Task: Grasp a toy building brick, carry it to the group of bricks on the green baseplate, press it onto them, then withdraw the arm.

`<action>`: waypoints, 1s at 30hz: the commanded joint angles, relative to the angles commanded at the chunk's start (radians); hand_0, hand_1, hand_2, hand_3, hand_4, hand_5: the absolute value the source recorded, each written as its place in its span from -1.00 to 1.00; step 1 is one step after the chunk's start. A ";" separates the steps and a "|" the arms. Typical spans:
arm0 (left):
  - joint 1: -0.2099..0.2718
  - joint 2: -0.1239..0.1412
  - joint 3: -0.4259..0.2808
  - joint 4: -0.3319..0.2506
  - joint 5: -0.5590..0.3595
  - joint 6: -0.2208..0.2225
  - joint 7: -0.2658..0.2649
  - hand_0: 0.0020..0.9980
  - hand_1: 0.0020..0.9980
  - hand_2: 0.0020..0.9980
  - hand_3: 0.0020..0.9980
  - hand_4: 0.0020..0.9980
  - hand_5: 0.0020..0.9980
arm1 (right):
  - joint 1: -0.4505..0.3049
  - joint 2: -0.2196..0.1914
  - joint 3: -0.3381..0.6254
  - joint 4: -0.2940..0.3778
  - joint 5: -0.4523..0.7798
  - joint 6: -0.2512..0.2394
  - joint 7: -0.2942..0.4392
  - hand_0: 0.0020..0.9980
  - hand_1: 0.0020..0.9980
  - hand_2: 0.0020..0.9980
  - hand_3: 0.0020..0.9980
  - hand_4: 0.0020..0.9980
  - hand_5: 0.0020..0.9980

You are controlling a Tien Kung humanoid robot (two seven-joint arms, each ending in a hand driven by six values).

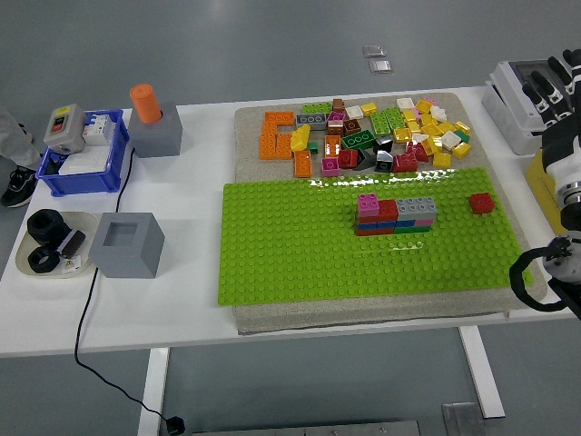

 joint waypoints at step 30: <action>-0.002 -0.003 -0.001 0.001 0.002 0.001 0.001 0.60 0.52 0.49 0.62 0.73 0.15 | 0.048 -0.017 -0.083 -0.013 -0.104 -0.060 -0.061 0.34 0.30 0.44 0.31 0.50 -0.04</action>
